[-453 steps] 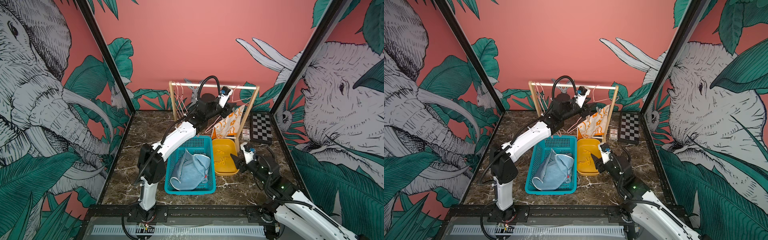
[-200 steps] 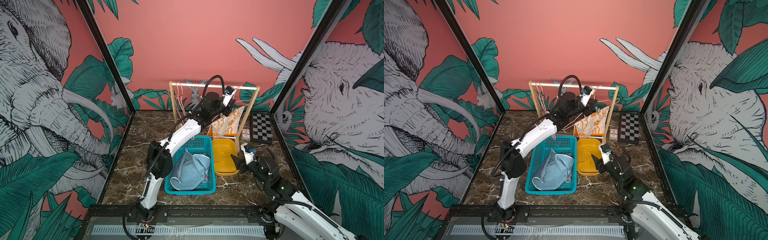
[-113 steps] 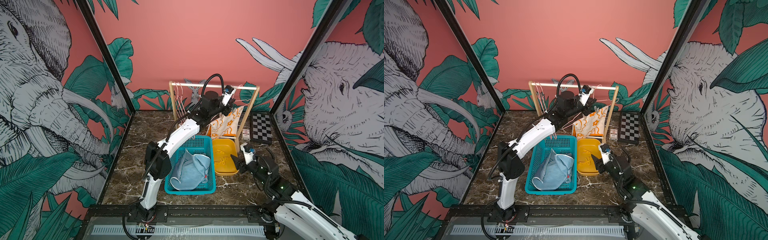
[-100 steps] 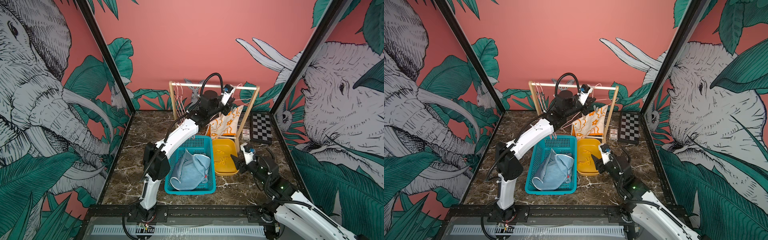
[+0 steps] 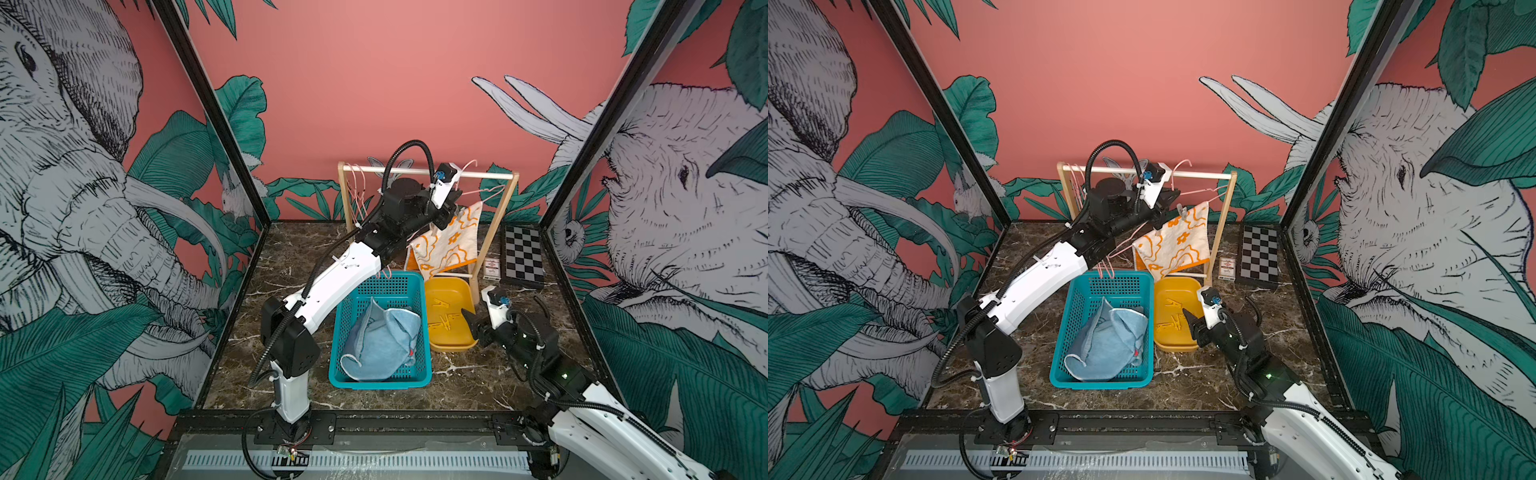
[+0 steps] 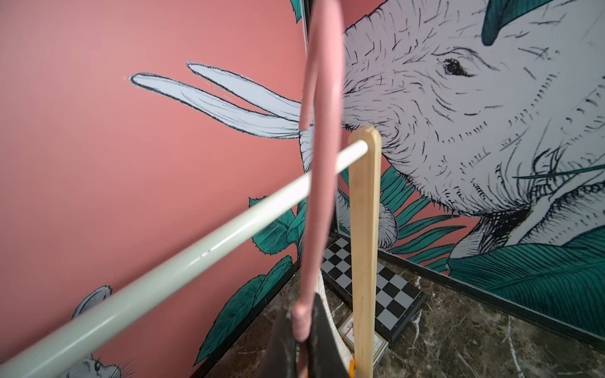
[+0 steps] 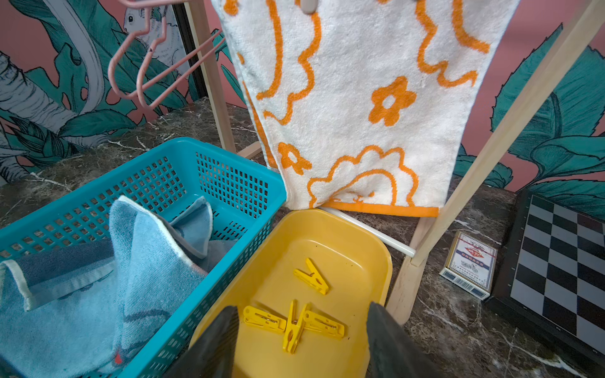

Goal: Remove the clothespins securing towels to the hanger
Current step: Pick up the hanger from the clothesline.

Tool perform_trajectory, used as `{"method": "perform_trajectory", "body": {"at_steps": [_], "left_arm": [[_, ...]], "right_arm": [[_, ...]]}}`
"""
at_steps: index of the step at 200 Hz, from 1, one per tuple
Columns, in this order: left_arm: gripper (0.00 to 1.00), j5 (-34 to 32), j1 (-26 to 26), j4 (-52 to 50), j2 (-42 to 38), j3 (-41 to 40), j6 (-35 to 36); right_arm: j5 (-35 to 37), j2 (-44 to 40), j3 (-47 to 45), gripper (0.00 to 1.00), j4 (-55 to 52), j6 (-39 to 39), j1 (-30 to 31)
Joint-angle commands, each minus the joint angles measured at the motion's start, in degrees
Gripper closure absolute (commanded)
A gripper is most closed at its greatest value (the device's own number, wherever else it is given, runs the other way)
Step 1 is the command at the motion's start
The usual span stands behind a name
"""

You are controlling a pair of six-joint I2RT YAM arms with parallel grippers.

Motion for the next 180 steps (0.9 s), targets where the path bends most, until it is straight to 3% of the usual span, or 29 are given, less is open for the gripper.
{"method": "perform_trajectory", "body": {"at_steps": [1, 82, 180], "left_arm": [[1.0, -0.5, -0.2, 1.0, -6.1, -3.0, 0.5], [1.0, 0.6, -0.2, 0.8, -17.6, -11.2, 1.9], [1.0, 3.1, -0.2, -7.1, -28.5, -12.2, 1.5]], "right_arm": [[-0.5, -0.4, 0.2, 0.38, 1.4, 0.7, -0.2], [-0.3, -1.0, 3.3, 0.38, -1.0, 0.9, -0.3], [1.7, -3.9, 6.9, 0.38, -6.4, -1.4, -0.3]]}}
